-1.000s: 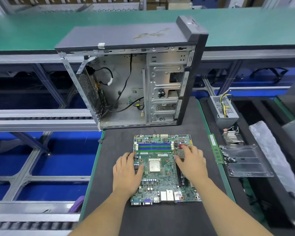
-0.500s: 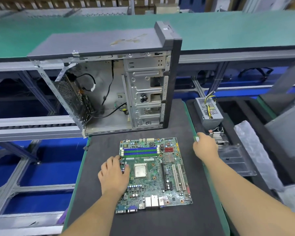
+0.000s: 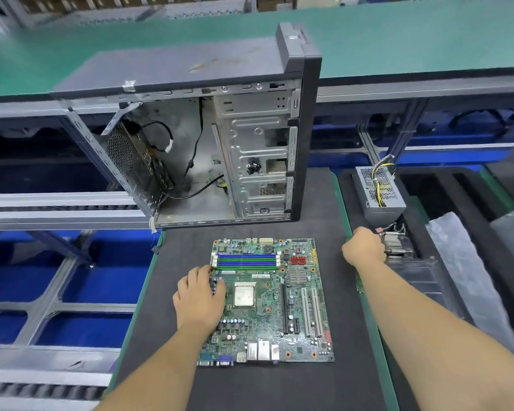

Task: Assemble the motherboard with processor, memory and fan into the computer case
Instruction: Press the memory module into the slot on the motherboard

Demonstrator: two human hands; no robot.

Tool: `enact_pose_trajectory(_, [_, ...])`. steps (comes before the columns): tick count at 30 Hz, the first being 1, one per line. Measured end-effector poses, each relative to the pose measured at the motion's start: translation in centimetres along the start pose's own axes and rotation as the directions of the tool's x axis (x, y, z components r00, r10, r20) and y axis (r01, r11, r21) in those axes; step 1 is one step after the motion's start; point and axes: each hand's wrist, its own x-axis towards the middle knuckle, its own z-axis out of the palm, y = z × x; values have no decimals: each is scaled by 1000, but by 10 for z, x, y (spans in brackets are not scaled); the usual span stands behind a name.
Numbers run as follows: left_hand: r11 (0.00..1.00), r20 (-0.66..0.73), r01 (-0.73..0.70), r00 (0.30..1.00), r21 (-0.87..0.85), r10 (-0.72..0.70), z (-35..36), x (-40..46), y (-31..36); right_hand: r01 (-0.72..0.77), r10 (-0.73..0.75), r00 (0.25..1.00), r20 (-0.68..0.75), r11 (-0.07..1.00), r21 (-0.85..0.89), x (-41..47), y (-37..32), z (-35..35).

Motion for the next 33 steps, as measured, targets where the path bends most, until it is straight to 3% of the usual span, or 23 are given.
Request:
enact_pose_trajectory(8, [1000, -9, 17, 1000, 5, -17, 0, -3, 4, 16, -17, 1000, 6, 984, 176, 15, 1, -11])
enact_pose_trajectory(13, [1000, 14, 18, 1000, -10, -18, -4, 0, 2, 52, -55, 998, 12, 983, 174, 7, 0, -14])
enact_pose_trajectory(16, [999, 21, 12, 1000, -31, -11, -8, 3, 3, 96, -77, 993, -84, 966, 241, 0, -1, -21])
enact_pose_trajectory(18, [999, 10, 14, 1000, -52, -14, -11, 4, 4, 128, -74, 986, -150, 912, 389, -9, -6, -29])
enact_pose_trajectory(20, [996, -32, -13, 999, -85, 10, -15, 5, 6, 145, -98, 989, -115, 819, 555, -23, -15, -35])
enact_pose_trajectory(23, [987, -96, -129, 988, -90, 121, -20, 9, 17, 55, -191, 978, 85, 628, 776, -47, -32, -35])
enact_pose_trajectory(26, [946, -22, -241, 970, -219, 243, -23, 12, 34, -65, -316, 915, 251, 498, 865, -74, -48, -25])
enact_pose_trajectory(28, [865, 107, -158, 966, -476, 235, -27, 11, 49, -70, -388, 878, 279, 472, 879, -92, -58, -14])
enact_pose_trajectory(30, [691, 301, 100, 937, -716, 176, -35, 9, 65, -100, -409, 865, 289, 424, 900, -106, -68, -2])
enact_pose_trajectory(33, [450, 588, 459, 783, -766, 201, -46, 8, 73, -180, -379, 867, 322, 364, 914, -120, -79, 13])
